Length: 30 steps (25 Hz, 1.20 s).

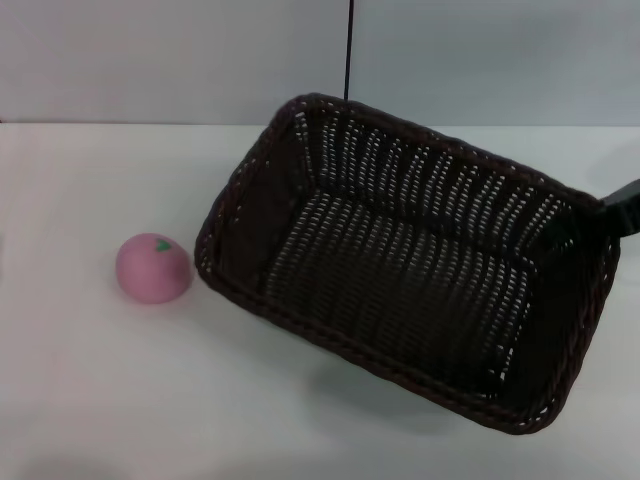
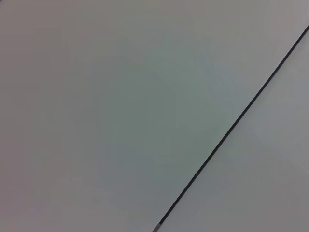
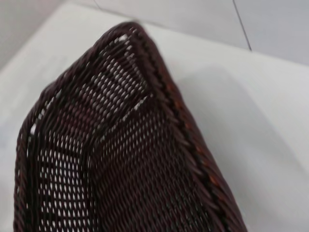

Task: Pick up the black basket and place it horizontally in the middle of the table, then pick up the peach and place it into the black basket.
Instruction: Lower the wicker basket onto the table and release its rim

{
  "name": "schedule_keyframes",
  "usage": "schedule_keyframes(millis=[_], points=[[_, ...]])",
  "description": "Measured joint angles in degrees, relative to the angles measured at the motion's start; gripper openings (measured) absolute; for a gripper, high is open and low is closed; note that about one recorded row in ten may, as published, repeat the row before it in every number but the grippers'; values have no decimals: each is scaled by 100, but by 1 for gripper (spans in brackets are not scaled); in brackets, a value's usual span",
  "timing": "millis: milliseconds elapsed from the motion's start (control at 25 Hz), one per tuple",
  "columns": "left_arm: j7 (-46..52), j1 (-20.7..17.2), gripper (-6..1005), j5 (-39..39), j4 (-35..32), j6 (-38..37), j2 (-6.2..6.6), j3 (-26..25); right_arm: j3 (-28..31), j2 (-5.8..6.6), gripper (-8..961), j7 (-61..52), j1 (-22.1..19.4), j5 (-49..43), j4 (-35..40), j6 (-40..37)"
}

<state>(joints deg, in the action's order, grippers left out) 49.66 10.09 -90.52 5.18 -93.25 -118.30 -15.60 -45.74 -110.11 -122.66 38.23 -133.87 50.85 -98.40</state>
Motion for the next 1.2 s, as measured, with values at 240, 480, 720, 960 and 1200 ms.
schedule_keyframes(millis=[240, 480, 720, 960, 1200], points=[[8, 31, 598, 0, 0, 0, -4, -24, 66, 54, 156, 369, -167, 796, 30, -142], [55, 48, 599, 3, 6, 0, -8, -33, 107, 70, 156, 757, -132, 907, 436, -248], [81, 56, 599, -1, -6, 156, -9, -9, 194, 159, 157, 1556, -42, 1042, 886, -231], [90, 23, 596, -1, 37, 330, -25, 136, 178, 200, 157, 2419, 303, 1124, 502, -262], [96, -38, 593, 0, 138, 292, -26, 162, 164, 286, 157, 3056, 711, 830, -453, -207]])
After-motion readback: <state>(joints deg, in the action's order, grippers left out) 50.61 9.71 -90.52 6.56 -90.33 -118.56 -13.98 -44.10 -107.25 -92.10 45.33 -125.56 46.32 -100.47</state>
